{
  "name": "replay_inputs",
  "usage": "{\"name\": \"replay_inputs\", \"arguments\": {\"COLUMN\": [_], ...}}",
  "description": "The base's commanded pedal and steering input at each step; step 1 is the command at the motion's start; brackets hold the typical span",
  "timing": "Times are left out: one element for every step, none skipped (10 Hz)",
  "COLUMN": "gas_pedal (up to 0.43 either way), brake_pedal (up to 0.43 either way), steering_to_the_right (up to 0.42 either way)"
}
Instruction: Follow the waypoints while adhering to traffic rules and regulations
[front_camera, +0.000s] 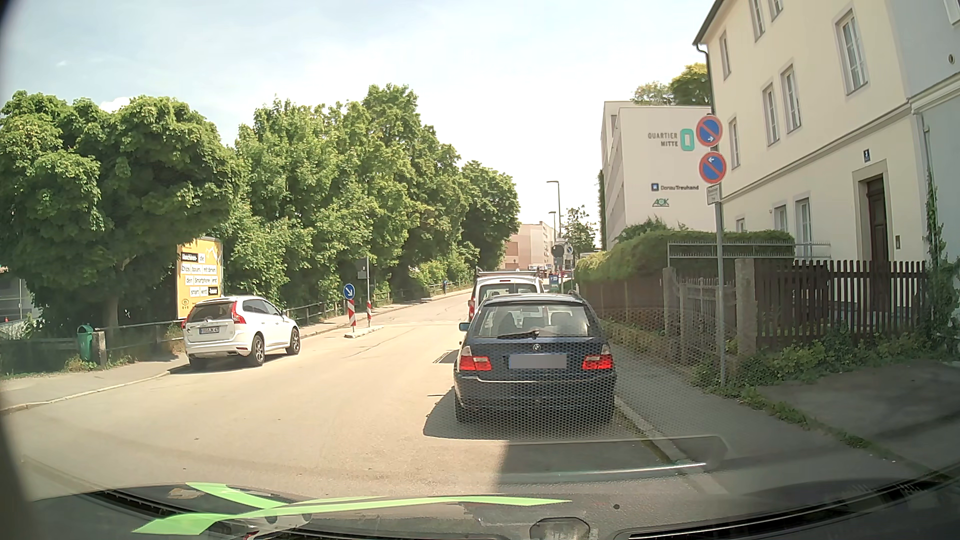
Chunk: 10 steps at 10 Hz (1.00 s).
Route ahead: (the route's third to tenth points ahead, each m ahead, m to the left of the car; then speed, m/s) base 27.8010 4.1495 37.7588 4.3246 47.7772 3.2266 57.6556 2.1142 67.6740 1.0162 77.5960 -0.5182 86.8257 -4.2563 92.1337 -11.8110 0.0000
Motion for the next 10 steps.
{"name": "replay_inputs", "arguments": {"gas_pedal": [0.0,0.0,0.0,0.0,0.0,0.0,0.0,0.0,0.0,0.0], "brake_pedal": [0.384,0.384,0.384,0.384,0.384,0.384,0.384,0.384,0.384,0.384], "steering_to_the_right": [0.002,0.002,0.002,0.002,0.002,0.002,0.002,0.002,0.002,0.002]}}
